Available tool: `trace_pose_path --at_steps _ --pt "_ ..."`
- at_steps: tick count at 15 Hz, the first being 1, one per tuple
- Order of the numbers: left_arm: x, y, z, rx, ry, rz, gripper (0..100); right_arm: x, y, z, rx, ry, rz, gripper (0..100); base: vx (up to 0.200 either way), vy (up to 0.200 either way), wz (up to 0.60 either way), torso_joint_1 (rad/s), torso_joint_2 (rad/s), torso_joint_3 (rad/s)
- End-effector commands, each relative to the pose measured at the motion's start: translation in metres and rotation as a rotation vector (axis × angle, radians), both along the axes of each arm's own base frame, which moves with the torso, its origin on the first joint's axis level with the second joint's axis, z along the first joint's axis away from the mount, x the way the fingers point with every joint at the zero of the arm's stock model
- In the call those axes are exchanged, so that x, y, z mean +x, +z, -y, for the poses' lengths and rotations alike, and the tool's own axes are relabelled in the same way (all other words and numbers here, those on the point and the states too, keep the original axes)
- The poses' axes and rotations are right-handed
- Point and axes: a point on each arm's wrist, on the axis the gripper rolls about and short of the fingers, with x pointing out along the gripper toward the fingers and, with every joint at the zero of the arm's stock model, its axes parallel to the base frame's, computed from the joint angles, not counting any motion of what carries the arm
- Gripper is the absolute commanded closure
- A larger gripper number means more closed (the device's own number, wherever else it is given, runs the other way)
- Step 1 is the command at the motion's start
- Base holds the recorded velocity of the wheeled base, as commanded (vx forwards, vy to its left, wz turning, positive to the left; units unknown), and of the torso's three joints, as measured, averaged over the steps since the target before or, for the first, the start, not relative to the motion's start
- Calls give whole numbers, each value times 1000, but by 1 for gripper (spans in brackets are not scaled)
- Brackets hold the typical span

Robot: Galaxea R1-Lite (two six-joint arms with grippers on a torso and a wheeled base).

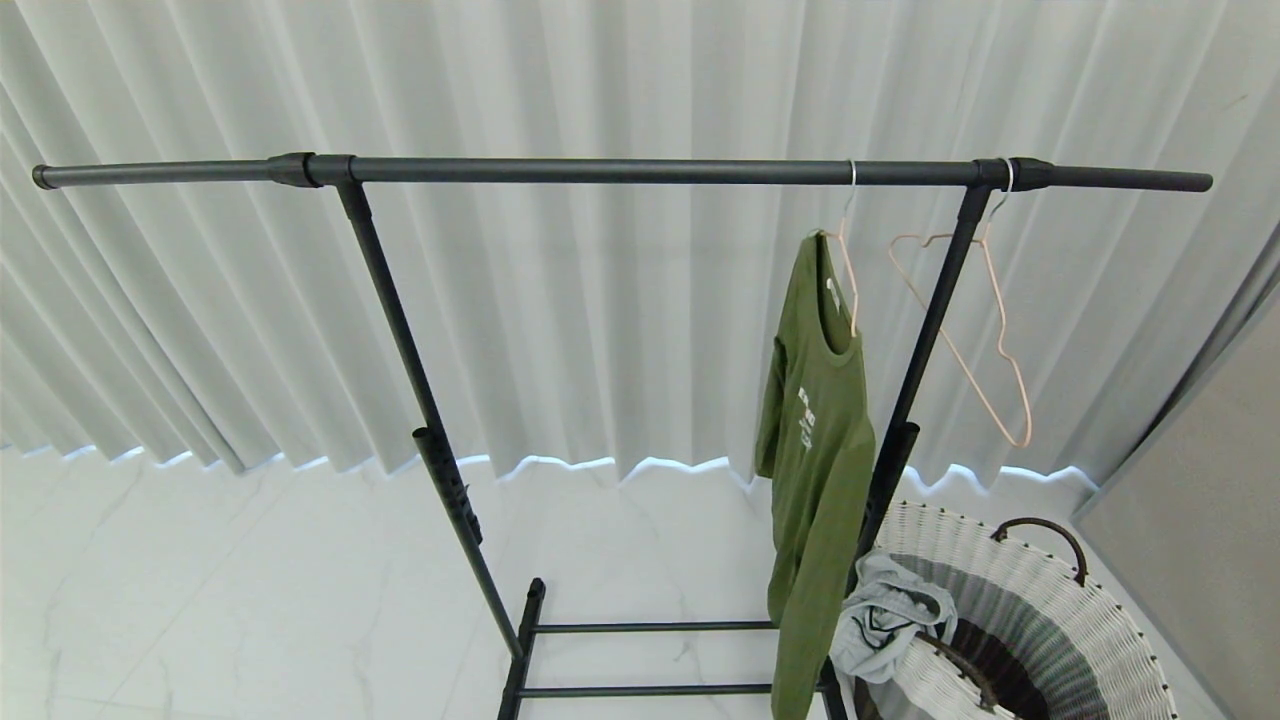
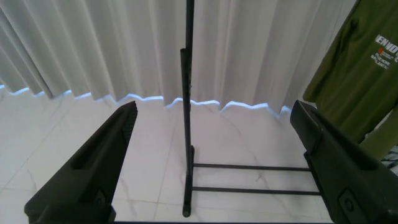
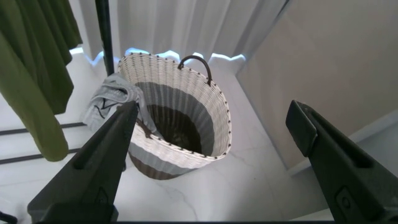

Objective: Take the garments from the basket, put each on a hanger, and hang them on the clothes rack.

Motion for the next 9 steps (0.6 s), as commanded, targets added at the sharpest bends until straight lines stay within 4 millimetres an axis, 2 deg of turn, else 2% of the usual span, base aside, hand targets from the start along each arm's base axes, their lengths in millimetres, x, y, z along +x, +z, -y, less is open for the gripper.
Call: trace_pose_path --at_steps 1,9 --pt "0 0 0 0 0 1 0 0 0 0 0 0 -3 0 0 0 0 0 0 0" --pt "0 0 0 0 0 1 0 0 0 0 2 9 -3 0 0 0 0 0 0 0"
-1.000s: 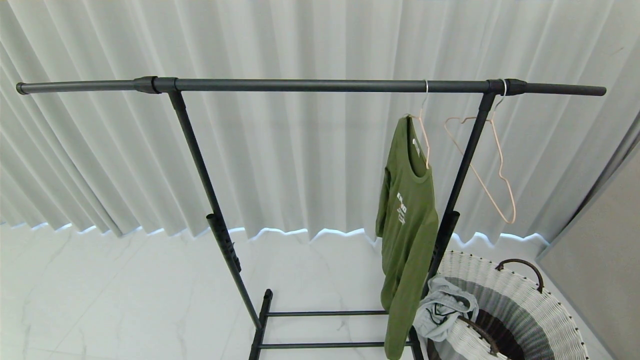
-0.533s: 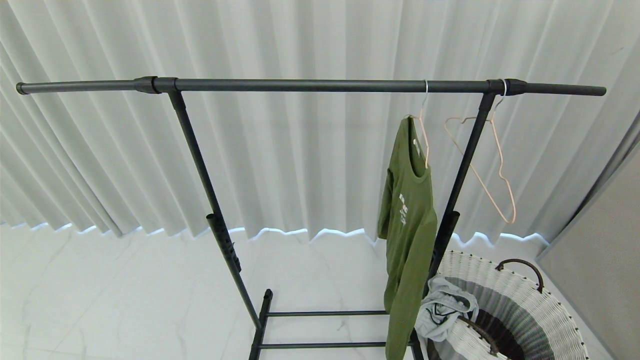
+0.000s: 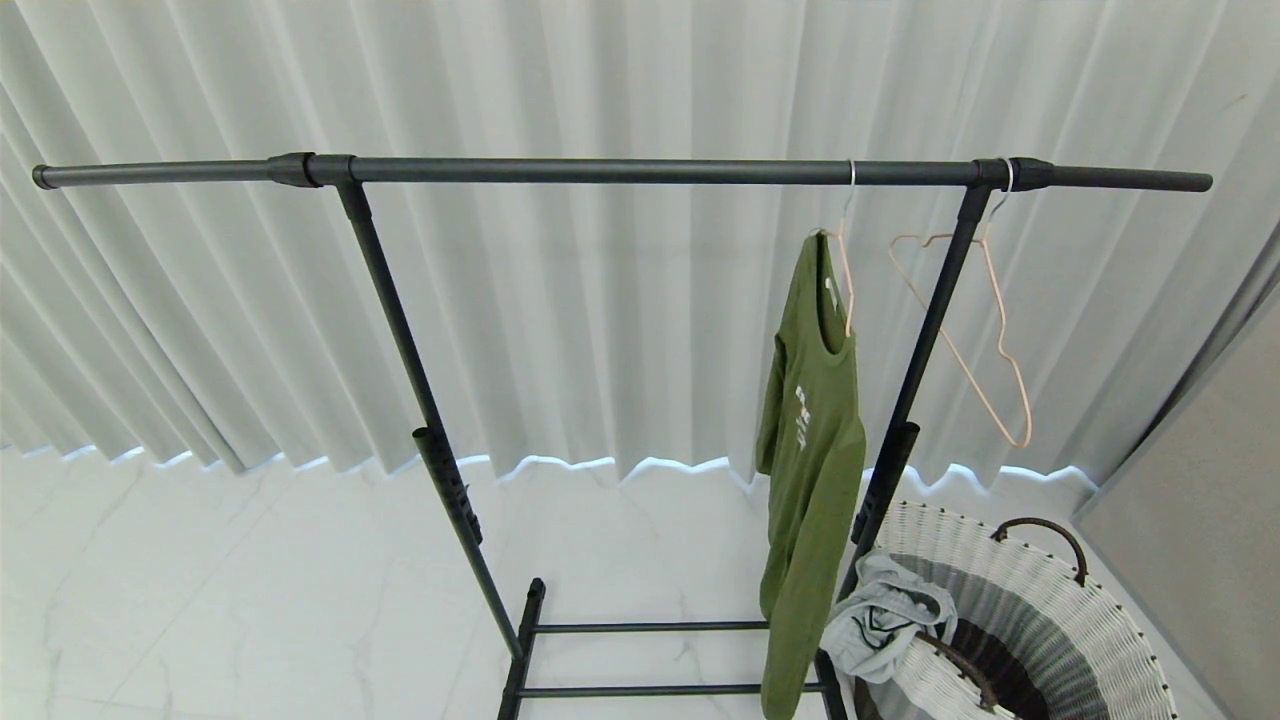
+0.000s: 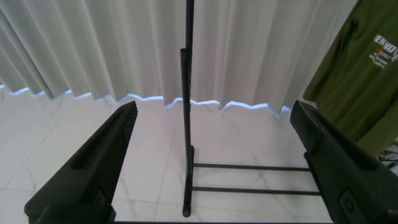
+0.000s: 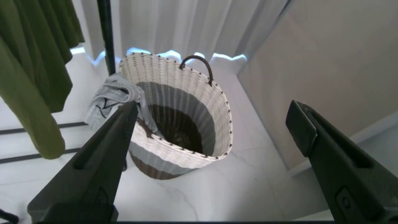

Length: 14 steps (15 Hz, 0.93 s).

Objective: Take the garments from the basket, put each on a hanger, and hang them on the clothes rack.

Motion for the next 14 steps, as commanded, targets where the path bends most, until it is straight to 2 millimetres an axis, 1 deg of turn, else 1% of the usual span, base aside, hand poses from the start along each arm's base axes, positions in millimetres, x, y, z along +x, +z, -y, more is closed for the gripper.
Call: trace_pose_path --at_steps 1,11,14 --pt "0 0 0 0 0 1 0 0 0 0 0 0 -3 0 0 0 0 0 0 0" --pt "0 0 0 0 0 1 0 0 -1 0 9 -10 -1 0 0 0 0 0 0 0" --pt "0 0 0 0 0 1 0 2 -2 0 4 -11 23 0 0 0 0 0 0 0"
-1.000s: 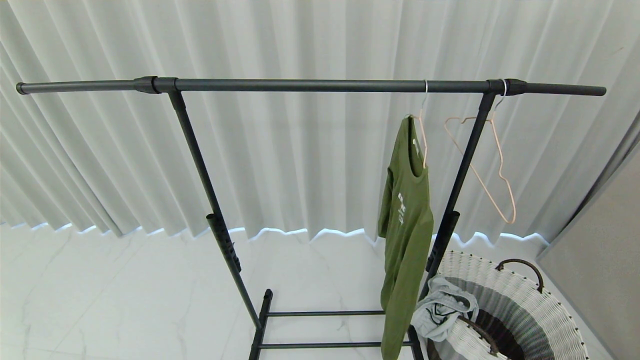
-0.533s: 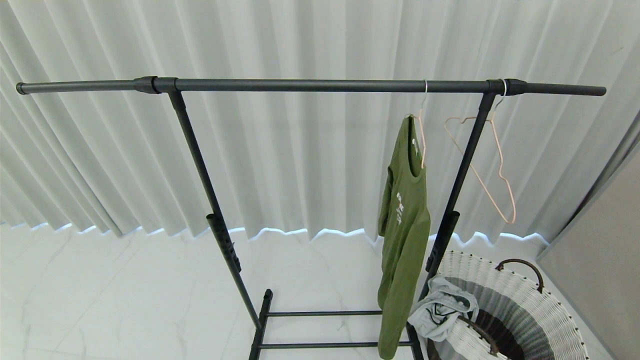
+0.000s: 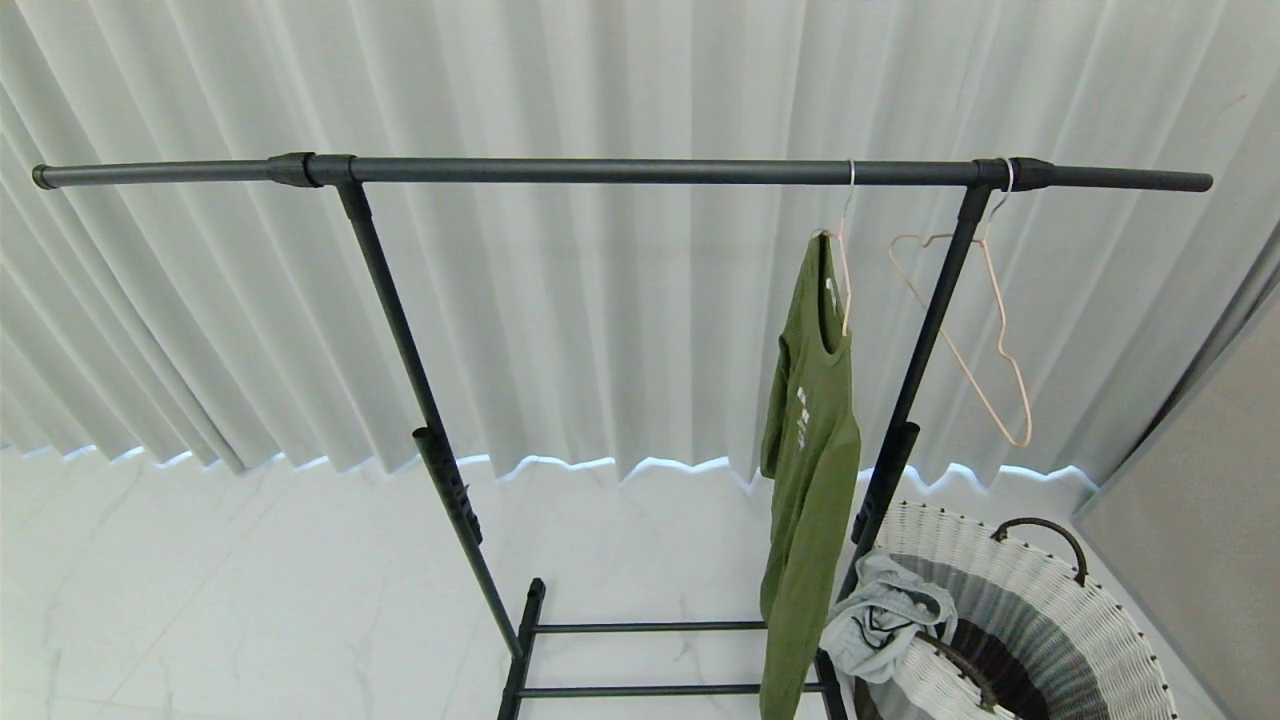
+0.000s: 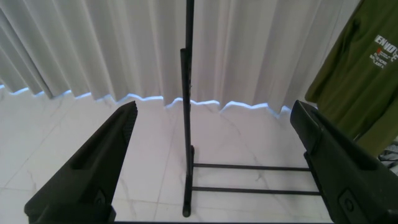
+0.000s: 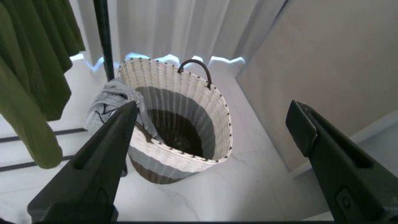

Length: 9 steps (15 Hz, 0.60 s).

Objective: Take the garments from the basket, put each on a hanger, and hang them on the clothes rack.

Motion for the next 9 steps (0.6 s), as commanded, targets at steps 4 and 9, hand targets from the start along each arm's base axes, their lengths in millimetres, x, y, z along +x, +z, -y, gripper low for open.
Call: trace_pose_path --at_steps 4,9 --pt "0 0 0 0 0 1 0 2 -3 0 4 7 21 0 0 0 0 0 0 0" --pt "0 0 0 0 0 1 0 2 -2 0 3 8 26 0 0 0 0 0 0 0"
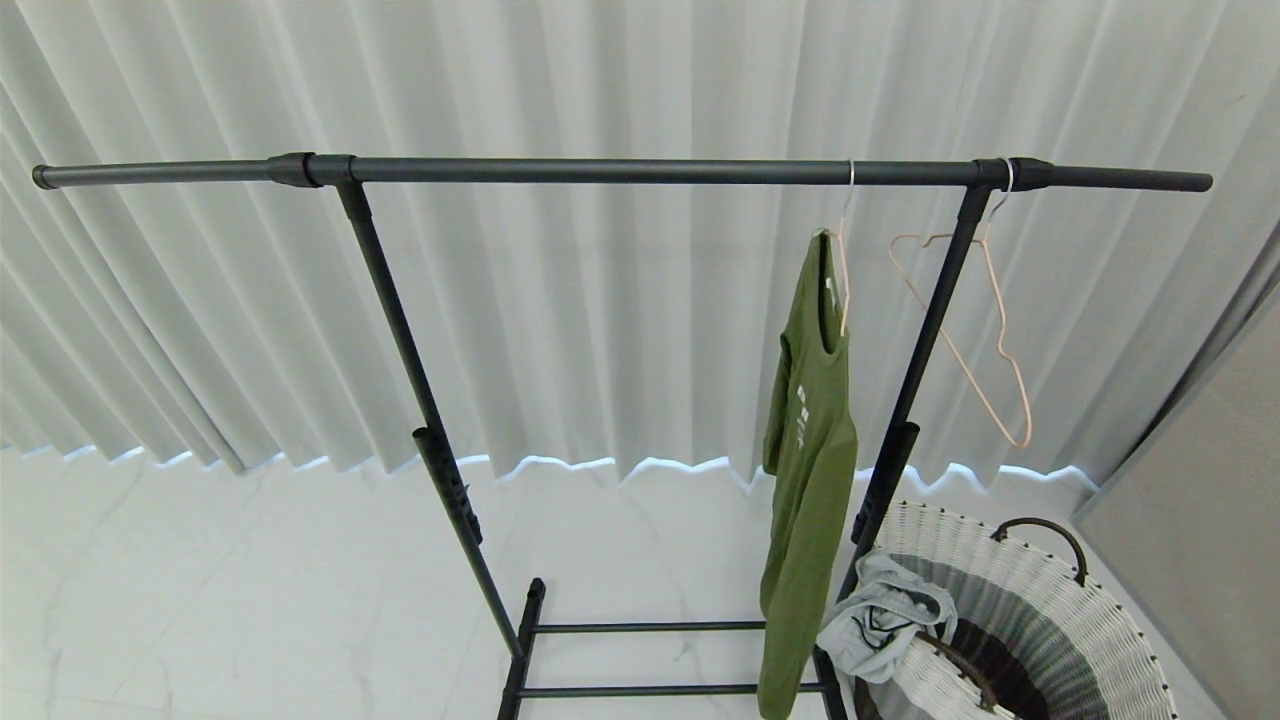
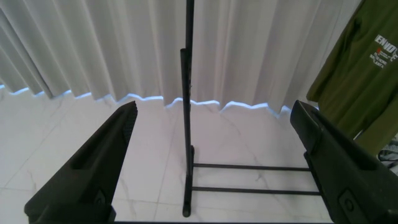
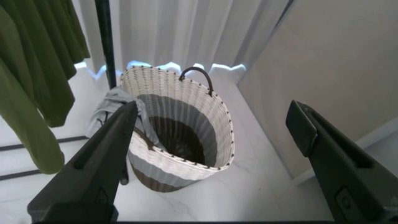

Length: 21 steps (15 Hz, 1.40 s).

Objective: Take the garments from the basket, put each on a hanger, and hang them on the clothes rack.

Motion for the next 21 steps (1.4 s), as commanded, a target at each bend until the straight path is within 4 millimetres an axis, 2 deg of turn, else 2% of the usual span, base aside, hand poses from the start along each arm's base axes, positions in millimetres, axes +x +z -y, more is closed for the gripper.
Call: trace_pose_path --at_steps 1,6,21 --pt "0 0 0 0 0 1 0 0 0 0 0 0 -2 0 0 0 0 0 0 0" --pt "0 0 0 0 0 1 0 0 0 0 1 0 -1 0 0 0 0 -26 58 31" --pt "0 0 0 0 0 1 0 0 0 0 0 0 0 0 0 0 0 -206 483 274"
